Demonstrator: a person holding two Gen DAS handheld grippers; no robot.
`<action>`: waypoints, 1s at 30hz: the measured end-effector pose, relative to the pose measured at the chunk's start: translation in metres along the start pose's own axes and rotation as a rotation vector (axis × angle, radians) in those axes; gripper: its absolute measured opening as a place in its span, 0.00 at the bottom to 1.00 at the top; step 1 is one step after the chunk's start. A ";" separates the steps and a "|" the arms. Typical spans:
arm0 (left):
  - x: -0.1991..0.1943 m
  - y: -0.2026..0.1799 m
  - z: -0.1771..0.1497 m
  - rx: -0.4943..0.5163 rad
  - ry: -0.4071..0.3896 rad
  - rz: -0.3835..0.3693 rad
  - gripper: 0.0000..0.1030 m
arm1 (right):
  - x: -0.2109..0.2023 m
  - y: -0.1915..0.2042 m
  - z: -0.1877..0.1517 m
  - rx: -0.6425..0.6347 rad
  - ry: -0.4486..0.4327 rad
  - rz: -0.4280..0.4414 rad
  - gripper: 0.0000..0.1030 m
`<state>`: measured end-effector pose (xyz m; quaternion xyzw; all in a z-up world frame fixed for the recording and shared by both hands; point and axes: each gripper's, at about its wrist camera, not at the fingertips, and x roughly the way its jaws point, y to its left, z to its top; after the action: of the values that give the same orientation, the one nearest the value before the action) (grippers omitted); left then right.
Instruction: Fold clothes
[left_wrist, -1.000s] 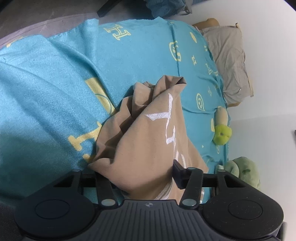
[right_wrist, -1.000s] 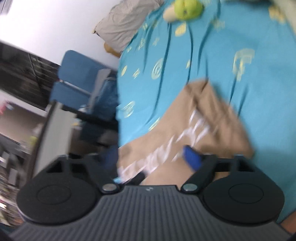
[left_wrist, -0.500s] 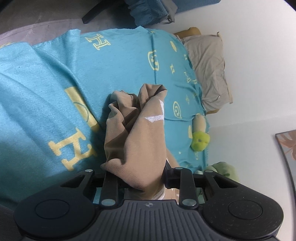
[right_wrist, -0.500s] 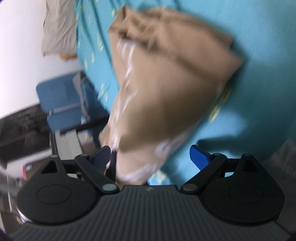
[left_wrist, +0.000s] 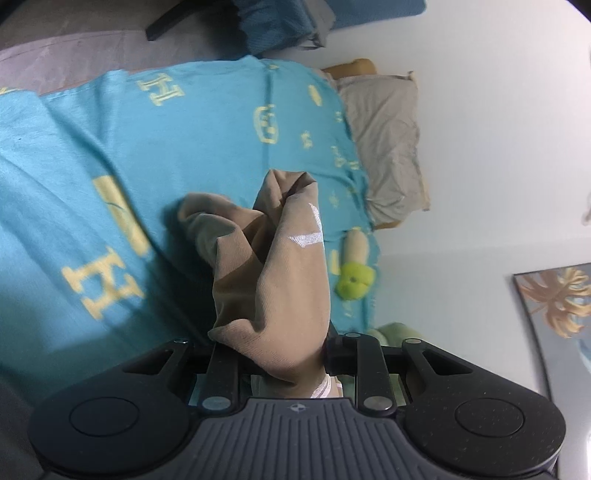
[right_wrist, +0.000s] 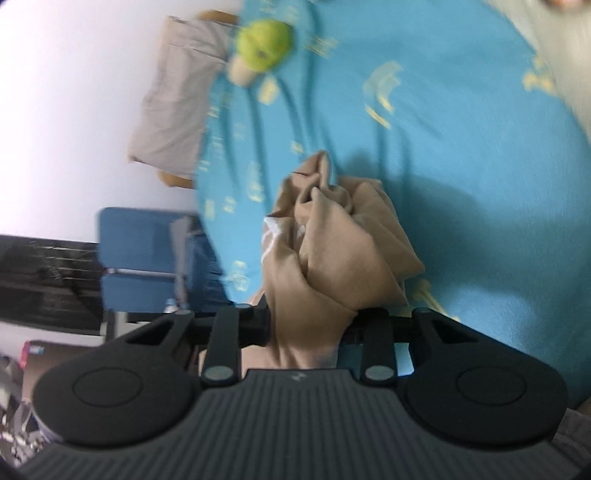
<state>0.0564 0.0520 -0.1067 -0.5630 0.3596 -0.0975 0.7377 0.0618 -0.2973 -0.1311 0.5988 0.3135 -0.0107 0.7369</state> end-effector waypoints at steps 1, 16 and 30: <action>-0.004 -0.011 -0.004 0.010 0.006 -0.002 0.25 | -0.012 0.005 0.001 -0.013 -0.020 0.012 0.32; 0.086 -0.300 -0.135 0.302 0.204 -0.089 0.25 | -0.214 0.099 0.184 -0.103 -0.308 0.097 0.31; 0.303 -0.511 -0.318 0.539 0.399 -0.374 0.27 | -0.341 0.178 0.388 -0.384 -0.794 -0.067 0.31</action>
<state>0.2049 -0.5339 0.1919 -0.3749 0.3485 -0.4293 0.7441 0.0318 -0.7142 0.2200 0.3901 0.0216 -0.2053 0.8973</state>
